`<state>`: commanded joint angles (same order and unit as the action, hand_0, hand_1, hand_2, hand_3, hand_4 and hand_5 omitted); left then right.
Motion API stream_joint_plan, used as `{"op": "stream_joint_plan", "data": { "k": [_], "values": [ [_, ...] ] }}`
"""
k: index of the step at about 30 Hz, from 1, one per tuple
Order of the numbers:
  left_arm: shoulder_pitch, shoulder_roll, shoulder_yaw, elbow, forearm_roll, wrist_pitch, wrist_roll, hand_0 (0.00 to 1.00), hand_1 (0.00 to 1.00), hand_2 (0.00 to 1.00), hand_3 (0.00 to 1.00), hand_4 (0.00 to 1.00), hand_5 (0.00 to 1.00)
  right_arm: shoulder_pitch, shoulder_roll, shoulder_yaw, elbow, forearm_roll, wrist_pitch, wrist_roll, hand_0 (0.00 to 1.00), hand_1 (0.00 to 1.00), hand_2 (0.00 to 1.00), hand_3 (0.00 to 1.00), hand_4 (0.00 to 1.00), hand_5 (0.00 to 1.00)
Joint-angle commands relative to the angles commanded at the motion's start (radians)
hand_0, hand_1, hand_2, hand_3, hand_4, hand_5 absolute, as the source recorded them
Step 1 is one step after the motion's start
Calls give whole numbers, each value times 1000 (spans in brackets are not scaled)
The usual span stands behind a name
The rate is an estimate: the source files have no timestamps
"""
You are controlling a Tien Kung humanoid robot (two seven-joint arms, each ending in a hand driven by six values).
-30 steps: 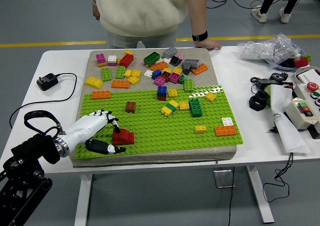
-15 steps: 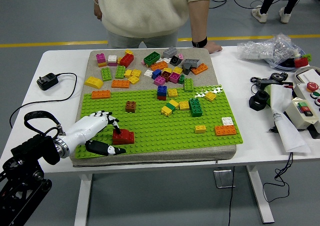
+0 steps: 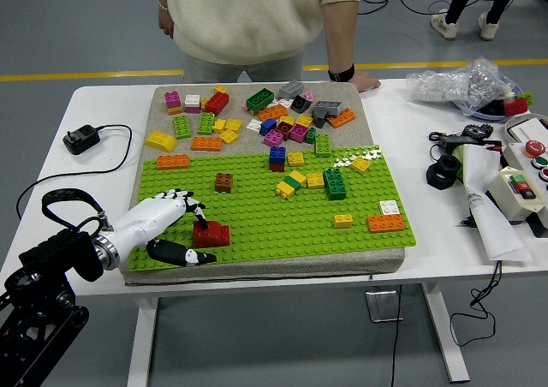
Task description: Pick up the brick,pile it on top of brick,press brick,pick up the brick,pile it on top of brick,press brick
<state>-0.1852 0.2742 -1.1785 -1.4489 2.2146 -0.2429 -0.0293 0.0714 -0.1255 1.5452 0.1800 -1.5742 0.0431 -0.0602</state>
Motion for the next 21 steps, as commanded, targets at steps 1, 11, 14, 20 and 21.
{"op": "stream_joint_plan", "data": {
  "k": [1,11,14,20,21],
  "values": [
    [0,0,0,0,0,1,0,998,988,866,596,998,565,-1,0,0,0,-1,0,0,762,677,722,744,998,687],
    [3,4,-5,-10,-6,6,0,998,986,861,596,998,565,-3,2,1,0,-4,0,-1,762,677,721,743,998,688],
    [2,6,-8,-16,-10,7,0,998,986,861,596,998,565,-3,2,1,0,-4,1,-1,762,677,721,743,998,688],
    [-1,9,-19,-26,-18,14,-1,998,986,856,596,998,562,-3,3,0,0,-4,1,-1,762,677,721,743,998,688],
    [-1,9,-19,-27,-18,15,-1,998,983,852,599,998,562,-3,3,0,0,-4,1,-1,762,677,721,743,998,688]
  ]
}}
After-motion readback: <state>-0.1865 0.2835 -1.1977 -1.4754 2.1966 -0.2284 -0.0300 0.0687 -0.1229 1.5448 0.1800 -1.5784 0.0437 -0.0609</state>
